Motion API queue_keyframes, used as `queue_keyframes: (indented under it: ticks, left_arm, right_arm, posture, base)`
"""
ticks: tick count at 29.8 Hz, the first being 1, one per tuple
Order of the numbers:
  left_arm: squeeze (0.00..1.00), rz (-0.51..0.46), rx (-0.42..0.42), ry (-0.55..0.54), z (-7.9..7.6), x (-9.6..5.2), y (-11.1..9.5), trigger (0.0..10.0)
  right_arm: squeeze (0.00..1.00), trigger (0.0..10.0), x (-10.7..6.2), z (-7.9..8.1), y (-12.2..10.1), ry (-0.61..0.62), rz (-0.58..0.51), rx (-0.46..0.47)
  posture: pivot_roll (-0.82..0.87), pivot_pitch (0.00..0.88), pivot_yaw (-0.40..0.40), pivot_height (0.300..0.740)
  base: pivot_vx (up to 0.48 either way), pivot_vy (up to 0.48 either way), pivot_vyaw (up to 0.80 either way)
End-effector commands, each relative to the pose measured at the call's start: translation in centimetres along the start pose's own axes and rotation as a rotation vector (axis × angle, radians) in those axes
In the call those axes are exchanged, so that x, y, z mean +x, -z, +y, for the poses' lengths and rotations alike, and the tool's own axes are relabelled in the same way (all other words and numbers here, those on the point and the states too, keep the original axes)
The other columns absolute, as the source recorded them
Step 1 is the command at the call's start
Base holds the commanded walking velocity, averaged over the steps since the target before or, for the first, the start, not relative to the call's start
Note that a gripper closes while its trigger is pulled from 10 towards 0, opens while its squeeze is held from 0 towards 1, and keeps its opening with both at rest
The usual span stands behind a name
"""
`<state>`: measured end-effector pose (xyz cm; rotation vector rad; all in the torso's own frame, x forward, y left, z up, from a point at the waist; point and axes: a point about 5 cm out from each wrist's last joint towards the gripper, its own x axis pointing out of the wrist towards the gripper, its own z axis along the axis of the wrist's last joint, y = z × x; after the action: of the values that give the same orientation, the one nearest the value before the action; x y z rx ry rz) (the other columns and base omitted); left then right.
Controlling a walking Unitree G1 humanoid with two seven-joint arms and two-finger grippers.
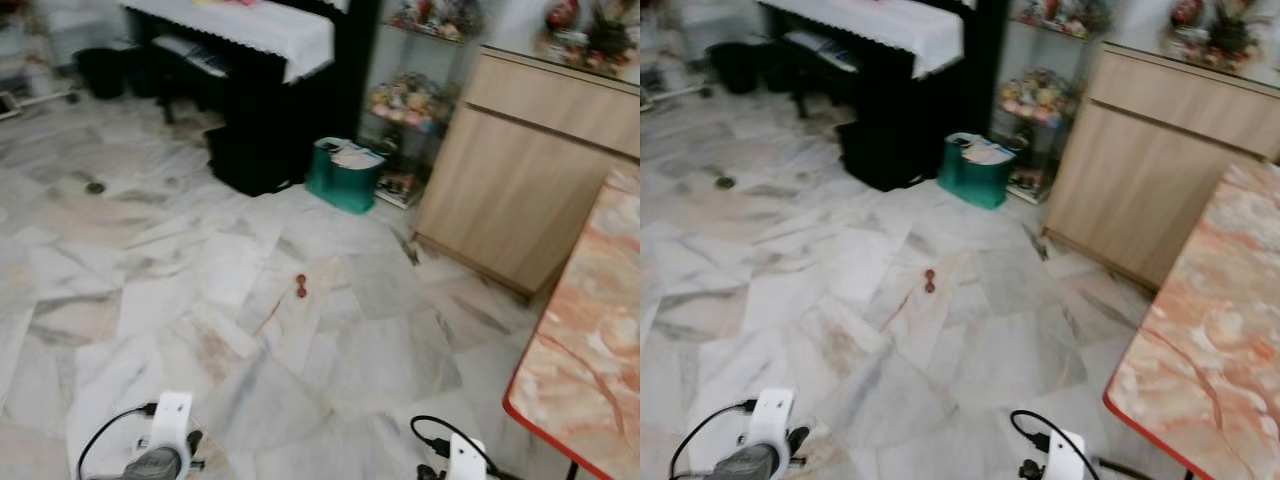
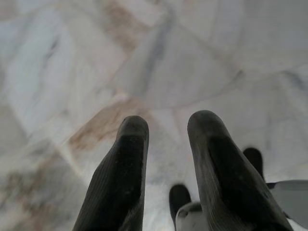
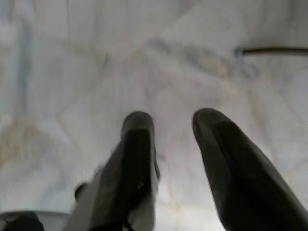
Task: Setting the table
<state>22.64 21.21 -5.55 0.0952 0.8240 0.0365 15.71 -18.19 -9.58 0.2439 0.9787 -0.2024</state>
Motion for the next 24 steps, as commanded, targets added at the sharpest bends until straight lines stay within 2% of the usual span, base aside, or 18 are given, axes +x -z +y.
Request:
queue_keyframes:
  ticks: [1,24]
  left_arm:
    - [0.0,0.026,-0.003,-0.003,0.3,-0.2,0.9,10.0]
    - [0.0,0.031,0.044,0.042,-0.3,-0.2,1.2,10.0]
  right_arm:
    - [0.0,10.0,0.0,0.3,0.1,-0.004,0.005,0.003]
    - [0.0,10.0,-0.2,-0.8,0.6,0.01,0.018,-0.002]
  posture:
    - [0.06,0.0,-0.055,0.74]
    - [0.05,0.0,-0.053,0.74]
  base:
    - [0.0,0.0,-0.73]
    - [0.0,0.0,-0.73]
